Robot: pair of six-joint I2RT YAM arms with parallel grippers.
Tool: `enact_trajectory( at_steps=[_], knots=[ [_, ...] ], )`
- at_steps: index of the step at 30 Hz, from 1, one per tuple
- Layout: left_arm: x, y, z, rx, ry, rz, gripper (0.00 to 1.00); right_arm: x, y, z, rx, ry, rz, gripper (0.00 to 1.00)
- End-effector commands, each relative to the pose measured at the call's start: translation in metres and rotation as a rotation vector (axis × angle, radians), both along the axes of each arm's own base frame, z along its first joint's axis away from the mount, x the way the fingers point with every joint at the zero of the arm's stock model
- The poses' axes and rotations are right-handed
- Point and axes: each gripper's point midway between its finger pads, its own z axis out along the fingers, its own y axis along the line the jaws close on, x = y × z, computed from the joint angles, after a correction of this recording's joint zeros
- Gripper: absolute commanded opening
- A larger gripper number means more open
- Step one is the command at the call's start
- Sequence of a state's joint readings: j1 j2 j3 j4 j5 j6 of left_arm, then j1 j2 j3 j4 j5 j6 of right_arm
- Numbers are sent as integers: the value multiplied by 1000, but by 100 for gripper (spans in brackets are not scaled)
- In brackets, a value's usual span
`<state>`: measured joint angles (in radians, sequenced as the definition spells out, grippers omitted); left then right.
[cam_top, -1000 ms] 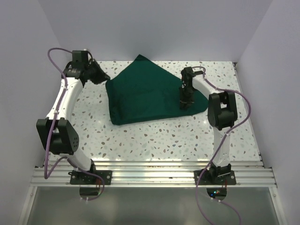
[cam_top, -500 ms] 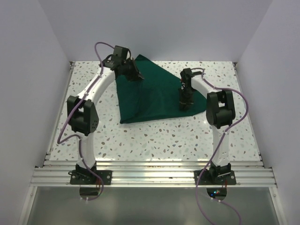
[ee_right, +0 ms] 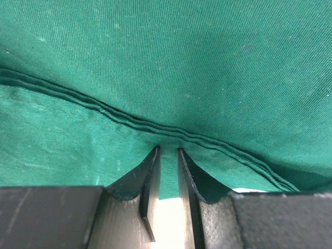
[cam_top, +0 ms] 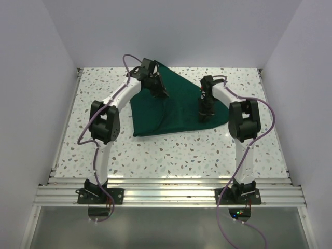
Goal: Prepare the surgical pack
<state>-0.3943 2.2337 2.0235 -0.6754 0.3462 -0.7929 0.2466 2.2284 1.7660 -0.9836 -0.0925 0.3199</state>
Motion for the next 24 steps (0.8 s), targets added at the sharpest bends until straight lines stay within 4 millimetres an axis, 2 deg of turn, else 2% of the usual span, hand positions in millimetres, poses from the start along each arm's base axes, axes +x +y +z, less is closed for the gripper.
enact_trajectory(
  at_steps=[1, 6, 10, 14, 18, 19, 22, 24],
  knots=[
    [6, -28, 20, -75, -61, -58, 0, -6, 2, -30, -2, 55, 5, 24],
    [5, -45, 12, -79, -51, -90, 0, -8, 1, -33, -6, 65, 6, 24],
    [1, -50, 4, -72, -38, -105, 0, -8, 2, -35, -1, 70, 7, 24],
    [-2, -49, -6, -61, -16, -114, 0, -9, 4, -37, 5, 82, 9, 24],
    [-7, -39, -14, -19, 1, -106, 1, -4, 6, -32, 12, 70, 8, 24],
    [-7, -38, -14, -9, -4, -104, 19, -3, 6, -30, 13, 66, 8, 24],
    [-7, -28, -9, 40, -36, -98, 51, 5, 8, -17, 18, 40, 5, 24],
    [-7, -22, -2, 71, -52, -97, 57, 17, 10, -3, 23, 3, -5, 24]
  ],
)
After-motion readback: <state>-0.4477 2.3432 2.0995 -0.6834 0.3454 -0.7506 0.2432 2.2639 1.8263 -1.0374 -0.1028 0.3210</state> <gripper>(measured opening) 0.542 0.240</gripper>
